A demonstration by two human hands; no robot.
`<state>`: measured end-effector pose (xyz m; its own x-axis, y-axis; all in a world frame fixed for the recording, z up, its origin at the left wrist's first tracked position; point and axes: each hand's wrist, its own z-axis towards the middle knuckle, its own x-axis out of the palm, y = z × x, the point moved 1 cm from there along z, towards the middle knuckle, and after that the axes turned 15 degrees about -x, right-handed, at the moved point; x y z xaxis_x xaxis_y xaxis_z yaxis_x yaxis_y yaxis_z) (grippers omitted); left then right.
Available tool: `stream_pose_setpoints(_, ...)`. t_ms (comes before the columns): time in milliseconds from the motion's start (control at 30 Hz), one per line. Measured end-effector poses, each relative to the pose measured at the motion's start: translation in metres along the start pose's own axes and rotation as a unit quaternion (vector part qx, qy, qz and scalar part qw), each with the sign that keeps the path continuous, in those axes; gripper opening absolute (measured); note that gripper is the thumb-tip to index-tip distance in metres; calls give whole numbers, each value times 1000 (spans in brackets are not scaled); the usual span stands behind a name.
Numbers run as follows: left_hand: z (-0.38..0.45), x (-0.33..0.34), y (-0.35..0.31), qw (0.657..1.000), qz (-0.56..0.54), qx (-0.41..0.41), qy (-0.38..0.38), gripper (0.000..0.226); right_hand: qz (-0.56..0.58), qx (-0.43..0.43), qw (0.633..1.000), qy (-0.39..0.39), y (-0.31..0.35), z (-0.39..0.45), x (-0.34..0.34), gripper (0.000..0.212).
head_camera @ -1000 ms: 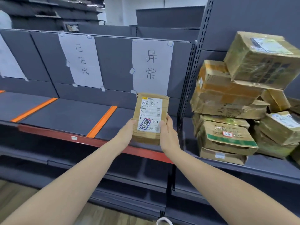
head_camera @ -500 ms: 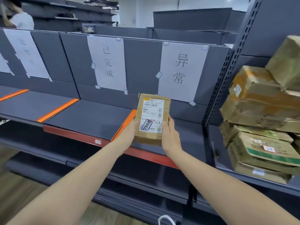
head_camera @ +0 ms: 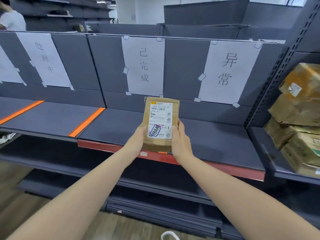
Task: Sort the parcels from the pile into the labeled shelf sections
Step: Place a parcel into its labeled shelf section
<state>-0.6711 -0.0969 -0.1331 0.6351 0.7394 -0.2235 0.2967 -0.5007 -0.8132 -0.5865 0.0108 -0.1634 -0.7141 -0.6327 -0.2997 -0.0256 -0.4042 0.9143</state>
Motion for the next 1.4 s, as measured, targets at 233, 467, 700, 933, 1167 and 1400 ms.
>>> stream_pose_setpoints(233,30,-67,6,1000,-18,-8,-14,38,-5,-19,1000,23,7,23,73,51)
stream_pose_setpoints(467,84,-119,-7,1000,2,-16,-27,40,-1,-13,999,36,5,71,131,50)
stream_pose_setpoints(700,140,-169,-21,998,-8,-30,-47,43,-17,-21,998,55,9,119,183,48)
stream_pose_setpoints(933,171,-216,-26,996,-61,-51,-44,40,-38,-19,997,67,15,149,236,49)
stream_pose_setpoints(1167,205,-293,-15,999,-15,-41,-29,45,-43,-7,998,54,31,163,313,49)
stream_pose_setpoints(1400,231,-395,-6,999,38,-18,-17,43,-23,13,999,24,64,160,411,49)
